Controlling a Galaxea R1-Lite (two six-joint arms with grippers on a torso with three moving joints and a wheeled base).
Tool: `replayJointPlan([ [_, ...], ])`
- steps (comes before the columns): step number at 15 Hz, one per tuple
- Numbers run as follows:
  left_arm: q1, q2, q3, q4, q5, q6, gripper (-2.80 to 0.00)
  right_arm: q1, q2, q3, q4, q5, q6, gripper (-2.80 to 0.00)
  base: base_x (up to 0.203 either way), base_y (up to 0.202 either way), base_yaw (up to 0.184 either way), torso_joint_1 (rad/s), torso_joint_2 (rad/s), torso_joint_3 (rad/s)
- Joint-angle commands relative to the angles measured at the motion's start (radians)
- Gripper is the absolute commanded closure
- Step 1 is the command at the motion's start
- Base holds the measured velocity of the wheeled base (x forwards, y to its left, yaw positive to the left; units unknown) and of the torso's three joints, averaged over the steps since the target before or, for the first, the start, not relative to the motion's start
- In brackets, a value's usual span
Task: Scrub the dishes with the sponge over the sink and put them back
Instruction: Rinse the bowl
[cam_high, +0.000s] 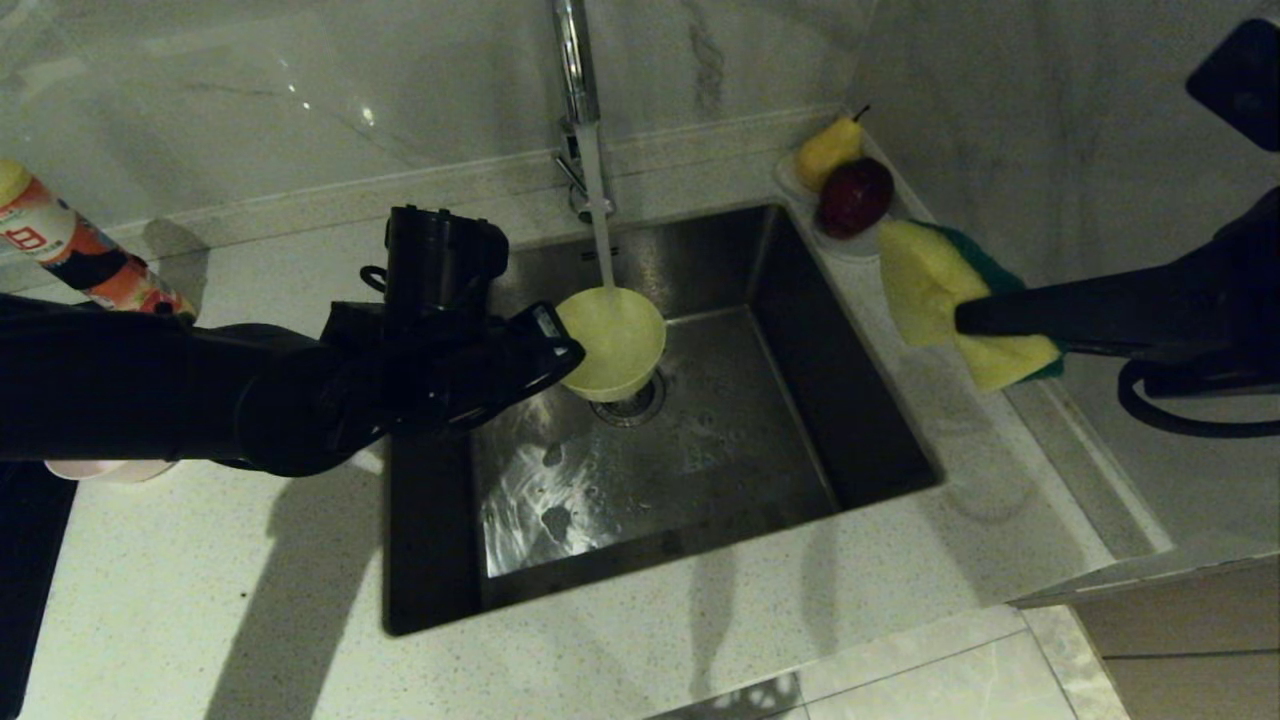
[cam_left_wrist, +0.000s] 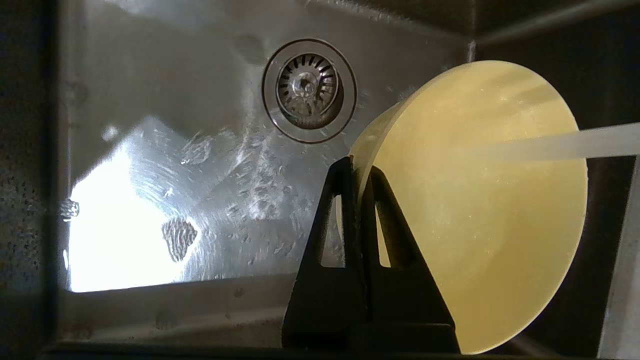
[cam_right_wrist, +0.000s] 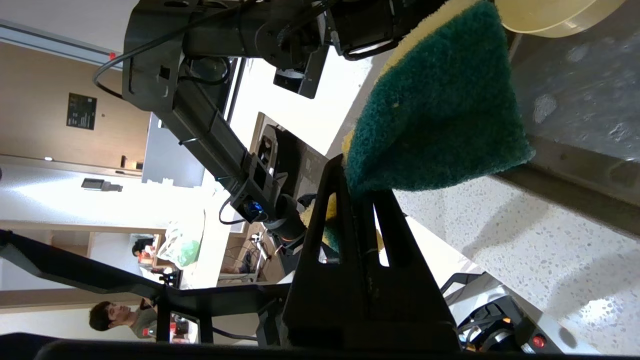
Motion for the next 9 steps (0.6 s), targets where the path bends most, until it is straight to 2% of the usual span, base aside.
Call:
replayJointPlan([
  [1,0.0,0.007,-0.004,-0.003,0.004,-0.004,0.0,-0.007,-0.011,0.011,0.0,0.006,0.001,0.0,0.0,0.0,0.0,0.0,0.0,0.0],
  [9,-0.001,-0.053,0.036,-0.015,0.023,0.009,0.0,0.001,-0.044,0.039,0.005,0.004,0.023,0.0,0.0,0.0,0.0,0.0,0.0,0.0],
])
